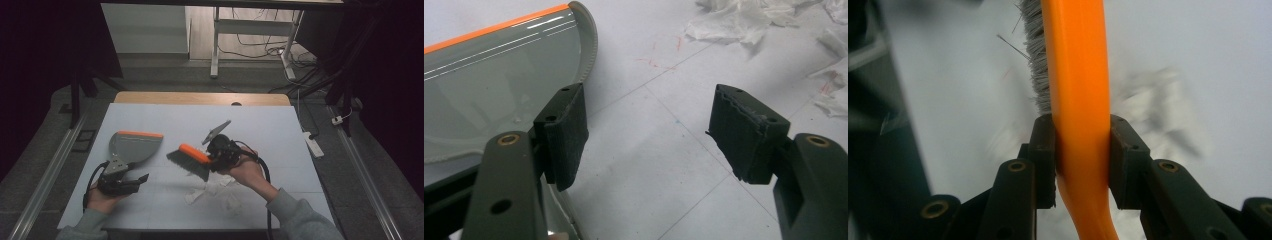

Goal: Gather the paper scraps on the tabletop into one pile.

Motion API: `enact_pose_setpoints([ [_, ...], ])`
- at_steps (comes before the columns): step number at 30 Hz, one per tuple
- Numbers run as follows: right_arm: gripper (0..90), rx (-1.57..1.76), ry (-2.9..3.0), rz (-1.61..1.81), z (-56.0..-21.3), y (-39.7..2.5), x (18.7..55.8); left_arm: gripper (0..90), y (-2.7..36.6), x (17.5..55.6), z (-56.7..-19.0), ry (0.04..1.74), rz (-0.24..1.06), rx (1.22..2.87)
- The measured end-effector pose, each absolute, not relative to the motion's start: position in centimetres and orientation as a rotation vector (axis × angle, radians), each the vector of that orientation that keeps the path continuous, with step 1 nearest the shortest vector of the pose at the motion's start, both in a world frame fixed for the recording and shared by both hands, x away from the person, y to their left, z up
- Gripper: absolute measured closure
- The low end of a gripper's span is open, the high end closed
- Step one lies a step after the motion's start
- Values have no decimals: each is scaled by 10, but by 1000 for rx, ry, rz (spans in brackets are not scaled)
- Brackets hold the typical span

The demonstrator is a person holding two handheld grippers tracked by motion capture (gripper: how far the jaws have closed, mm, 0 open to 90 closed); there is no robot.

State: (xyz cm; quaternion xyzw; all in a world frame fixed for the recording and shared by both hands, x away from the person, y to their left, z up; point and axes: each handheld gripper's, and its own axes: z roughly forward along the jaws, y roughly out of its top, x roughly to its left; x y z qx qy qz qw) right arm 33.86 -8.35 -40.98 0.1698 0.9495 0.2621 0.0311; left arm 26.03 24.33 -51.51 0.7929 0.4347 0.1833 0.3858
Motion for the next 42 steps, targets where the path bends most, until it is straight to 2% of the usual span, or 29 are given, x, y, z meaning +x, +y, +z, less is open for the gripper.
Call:
enact_pose_setpoints([
  [6,680,324,3081,587,-433,-71,305,321,242,260,-515,1106,468,2020],
  [12,680,157,3096,453,-454,-51,295,321,243,260,-515,1107,468,2021],
  [19,681,229,3021,395,-457,-49,317,321,243,260,-516,1105,467,2025],
  [26,681,403,2882,427,-453,-69,356,321,243,261,-516,1107,464,2027],
  [36,680,435,2772,695,-400,-102,351,322,242,261,-517,1108,465,2036],
  [42,680,448,2773,702,-400,-115,353,323,242,262,-518,1112,460,2037],
])
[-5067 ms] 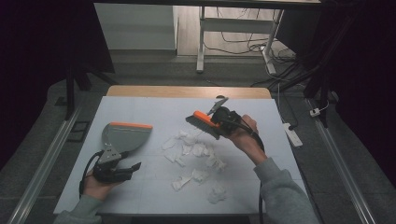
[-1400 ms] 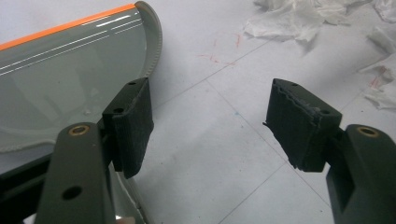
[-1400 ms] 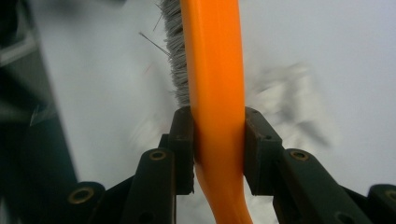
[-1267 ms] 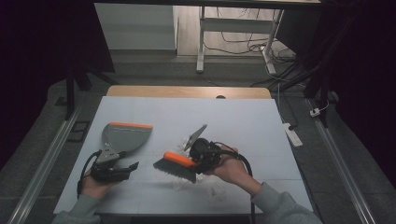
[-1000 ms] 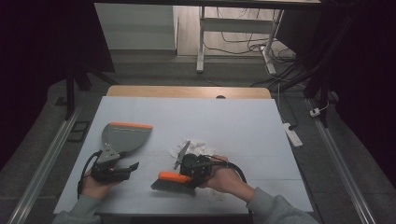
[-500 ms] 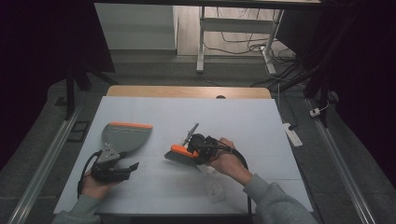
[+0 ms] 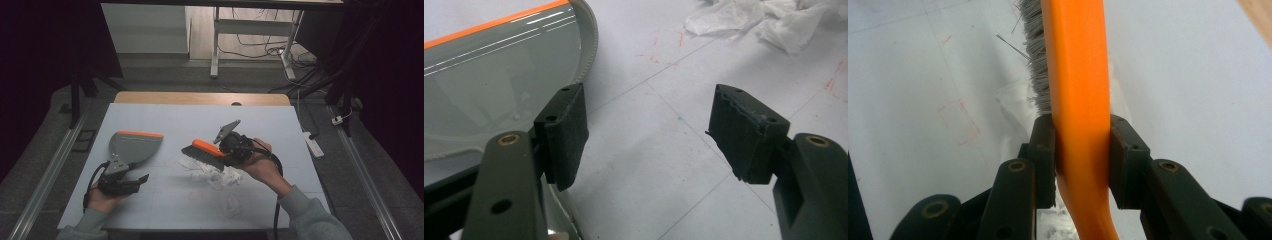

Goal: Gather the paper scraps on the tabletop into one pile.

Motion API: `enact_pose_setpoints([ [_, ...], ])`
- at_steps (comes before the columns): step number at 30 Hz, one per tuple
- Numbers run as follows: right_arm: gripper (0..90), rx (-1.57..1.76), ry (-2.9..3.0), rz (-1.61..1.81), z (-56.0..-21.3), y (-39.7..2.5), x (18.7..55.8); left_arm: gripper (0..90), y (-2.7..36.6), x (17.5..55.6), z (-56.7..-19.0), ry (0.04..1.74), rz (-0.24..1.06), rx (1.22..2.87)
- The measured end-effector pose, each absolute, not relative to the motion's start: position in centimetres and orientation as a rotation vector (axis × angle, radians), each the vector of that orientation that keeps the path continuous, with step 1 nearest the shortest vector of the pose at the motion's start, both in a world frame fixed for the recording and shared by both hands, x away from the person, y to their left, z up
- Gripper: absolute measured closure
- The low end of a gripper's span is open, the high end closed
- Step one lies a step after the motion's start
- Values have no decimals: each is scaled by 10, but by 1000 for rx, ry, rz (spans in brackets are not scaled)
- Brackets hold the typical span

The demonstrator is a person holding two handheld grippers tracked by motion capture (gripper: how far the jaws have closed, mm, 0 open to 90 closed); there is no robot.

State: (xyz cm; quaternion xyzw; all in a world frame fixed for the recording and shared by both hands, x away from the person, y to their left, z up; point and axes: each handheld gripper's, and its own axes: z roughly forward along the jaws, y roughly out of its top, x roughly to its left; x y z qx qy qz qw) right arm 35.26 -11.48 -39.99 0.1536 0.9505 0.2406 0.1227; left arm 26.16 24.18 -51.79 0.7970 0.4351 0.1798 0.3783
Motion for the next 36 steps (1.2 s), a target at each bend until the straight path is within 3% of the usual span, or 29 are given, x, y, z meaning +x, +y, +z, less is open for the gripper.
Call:
enact_pose_setpoints([
  [16,681,351,2868,742,-404,-148,341,323,242,261,-518,1113,462,2035],
  [27,680,240,2982,671,-416,-189,302,324,240,261,-518,1111,458,2039],
  [36,680,155,3035,608,-431,-186,263,324,238,260,-518,1108,459,2041],
])
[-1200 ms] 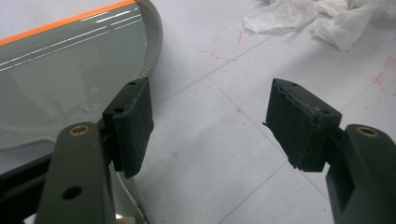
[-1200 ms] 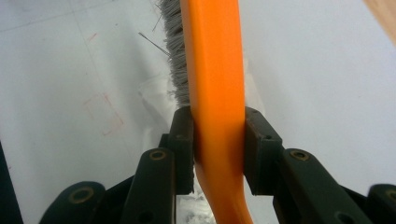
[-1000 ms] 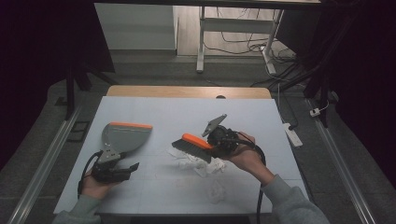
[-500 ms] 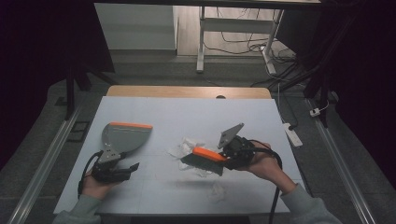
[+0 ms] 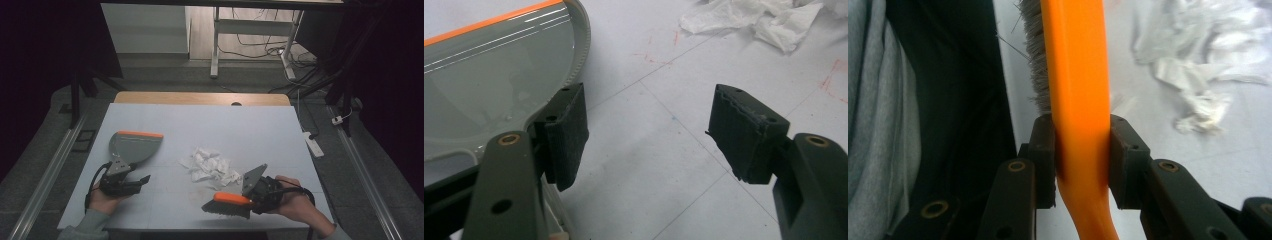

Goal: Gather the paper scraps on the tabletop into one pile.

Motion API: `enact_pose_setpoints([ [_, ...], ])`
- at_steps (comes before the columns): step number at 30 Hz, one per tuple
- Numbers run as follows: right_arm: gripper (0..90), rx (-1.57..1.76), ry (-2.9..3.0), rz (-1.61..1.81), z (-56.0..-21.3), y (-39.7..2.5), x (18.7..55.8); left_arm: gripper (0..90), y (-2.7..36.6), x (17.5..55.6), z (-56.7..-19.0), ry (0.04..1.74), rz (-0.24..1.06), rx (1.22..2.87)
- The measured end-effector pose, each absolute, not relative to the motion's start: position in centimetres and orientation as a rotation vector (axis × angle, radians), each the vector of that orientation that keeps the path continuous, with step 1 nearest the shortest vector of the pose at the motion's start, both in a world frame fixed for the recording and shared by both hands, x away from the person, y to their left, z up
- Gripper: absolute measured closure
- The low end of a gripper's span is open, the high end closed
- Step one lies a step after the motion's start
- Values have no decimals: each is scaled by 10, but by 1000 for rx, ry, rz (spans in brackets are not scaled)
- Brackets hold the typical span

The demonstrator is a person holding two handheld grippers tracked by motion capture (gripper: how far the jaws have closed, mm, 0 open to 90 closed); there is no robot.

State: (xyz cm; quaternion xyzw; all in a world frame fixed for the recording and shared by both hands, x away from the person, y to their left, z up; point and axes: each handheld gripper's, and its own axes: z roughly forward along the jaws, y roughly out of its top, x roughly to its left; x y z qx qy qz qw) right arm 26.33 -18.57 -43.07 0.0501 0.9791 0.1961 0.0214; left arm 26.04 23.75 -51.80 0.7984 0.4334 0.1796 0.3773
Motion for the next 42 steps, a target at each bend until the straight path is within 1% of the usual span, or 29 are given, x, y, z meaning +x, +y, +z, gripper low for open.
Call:
enact_pose_setpoints([
  [3,680,114,3069,588,-439,-181,258,324,238,260,-518,1110,459,2041],
  [6,680,69,3041,493,-450,-176,254,324,239,261,-518,1112,460,2041],
  [13,680,55,2994,450,-452,-165,261,324,239,261,-519,1110,461,2044],
  [18,680,67,2925,457,-450,-154,282,324,239,261,-519,1114,462,2042],
  [27,679,170,2799,496,-452,-138,334,324,241,261,-520,1118,460,2042],
  [32,680,251,2751,670,-436,-142,344,324,242,262,-520,1119,458,2043],
  [39,679,353,2654,860,-408,-162,334,324,241,261,-520,1117,459,2043],
  [42,679,402,2633,861,-400,-175,332,324,240,261,-520,1118,460,2044],
])
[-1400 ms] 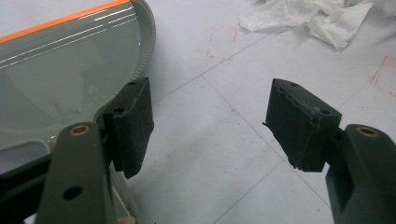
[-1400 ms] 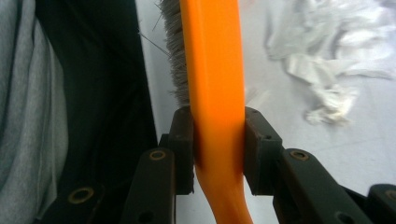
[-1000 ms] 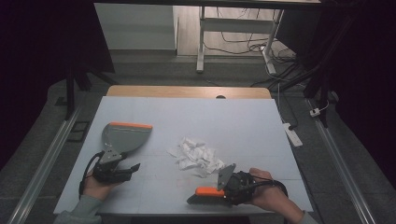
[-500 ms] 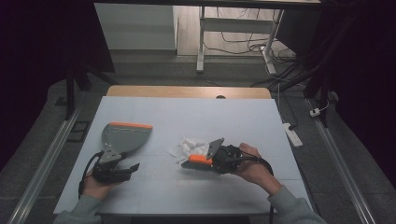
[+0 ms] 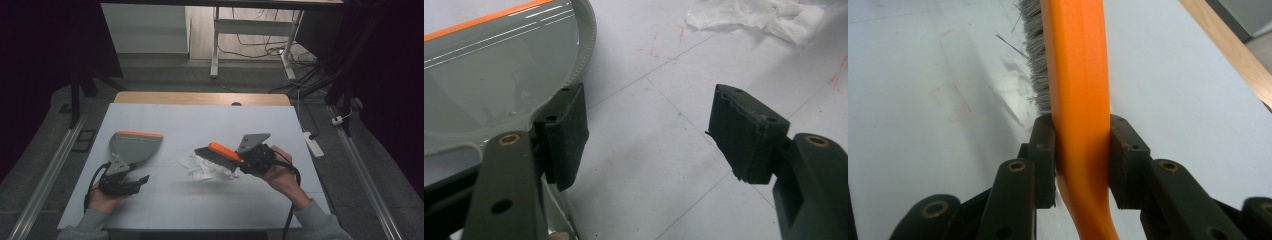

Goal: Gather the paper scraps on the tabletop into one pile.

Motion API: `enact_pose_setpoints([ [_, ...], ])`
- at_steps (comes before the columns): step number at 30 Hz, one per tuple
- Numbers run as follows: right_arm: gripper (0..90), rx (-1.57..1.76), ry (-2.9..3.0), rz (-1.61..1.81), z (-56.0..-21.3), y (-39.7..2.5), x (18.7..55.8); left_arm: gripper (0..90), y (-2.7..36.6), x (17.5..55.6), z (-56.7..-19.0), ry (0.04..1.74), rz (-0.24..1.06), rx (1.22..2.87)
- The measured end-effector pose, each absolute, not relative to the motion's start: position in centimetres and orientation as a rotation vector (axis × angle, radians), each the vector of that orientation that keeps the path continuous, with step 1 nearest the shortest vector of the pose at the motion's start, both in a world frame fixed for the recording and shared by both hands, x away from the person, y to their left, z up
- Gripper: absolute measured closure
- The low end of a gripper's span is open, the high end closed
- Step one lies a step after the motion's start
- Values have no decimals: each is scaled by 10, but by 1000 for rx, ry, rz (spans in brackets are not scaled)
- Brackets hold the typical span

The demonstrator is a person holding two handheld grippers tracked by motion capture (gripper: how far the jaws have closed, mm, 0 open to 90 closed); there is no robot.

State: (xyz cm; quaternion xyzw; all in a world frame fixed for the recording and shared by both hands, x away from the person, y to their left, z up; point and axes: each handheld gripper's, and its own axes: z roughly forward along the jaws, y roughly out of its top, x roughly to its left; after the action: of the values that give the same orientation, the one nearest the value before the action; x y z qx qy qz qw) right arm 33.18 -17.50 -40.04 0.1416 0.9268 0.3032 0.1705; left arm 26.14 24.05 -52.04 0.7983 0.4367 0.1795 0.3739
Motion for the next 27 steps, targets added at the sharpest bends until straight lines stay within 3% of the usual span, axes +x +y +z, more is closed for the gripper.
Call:
enact_pose_setpoints([
  [6,679,608,2626,777,-408,-196,342,324,240,262,-521,1118,460,2052],
  [16,679,898,2583,497,-451,-204,366,324,239,262,-522,1119,457,2053],
  [27,679,959,2669,809,-447,-166,368,324,240,261,-521,1117,457,2051],
])
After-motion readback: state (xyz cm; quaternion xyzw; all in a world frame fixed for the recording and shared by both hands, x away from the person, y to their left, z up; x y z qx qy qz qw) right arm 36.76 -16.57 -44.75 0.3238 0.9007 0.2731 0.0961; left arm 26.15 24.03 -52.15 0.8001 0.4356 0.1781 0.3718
